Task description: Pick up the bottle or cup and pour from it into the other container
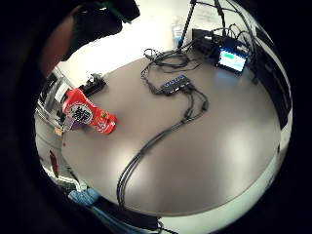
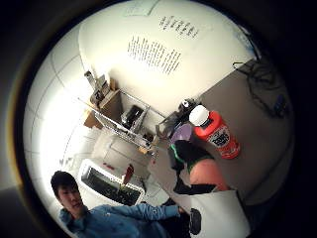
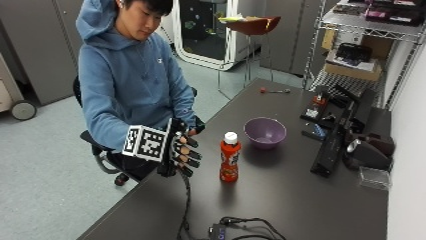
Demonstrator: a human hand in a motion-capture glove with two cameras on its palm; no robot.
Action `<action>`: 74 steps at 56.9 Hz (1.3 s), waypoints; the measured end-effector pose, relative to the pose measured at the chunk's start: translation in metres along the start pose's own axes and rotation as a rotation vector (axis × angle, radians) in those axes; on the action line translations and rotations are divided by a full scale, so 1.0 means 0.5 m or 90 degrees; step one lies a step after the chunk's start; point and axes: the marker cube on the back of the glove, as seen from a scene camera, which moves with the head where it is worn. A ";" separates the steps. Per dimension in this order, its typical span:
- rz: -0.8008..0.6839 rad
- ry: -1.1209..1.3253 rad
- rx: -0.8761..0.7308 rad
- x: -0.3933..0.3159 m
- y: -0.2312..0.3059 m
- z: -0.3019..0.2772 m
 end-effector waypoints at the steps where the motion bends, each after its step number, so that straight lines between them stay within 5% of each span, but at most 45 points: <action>1: 0.002 -0.004 0.000 0.002 0.002 0.008; 51: 0.073 -0.196 -0.089 -0.014 -0.005 0.254; 74: 0.059 -0.304 0.075 -0.051 -0.021 0.339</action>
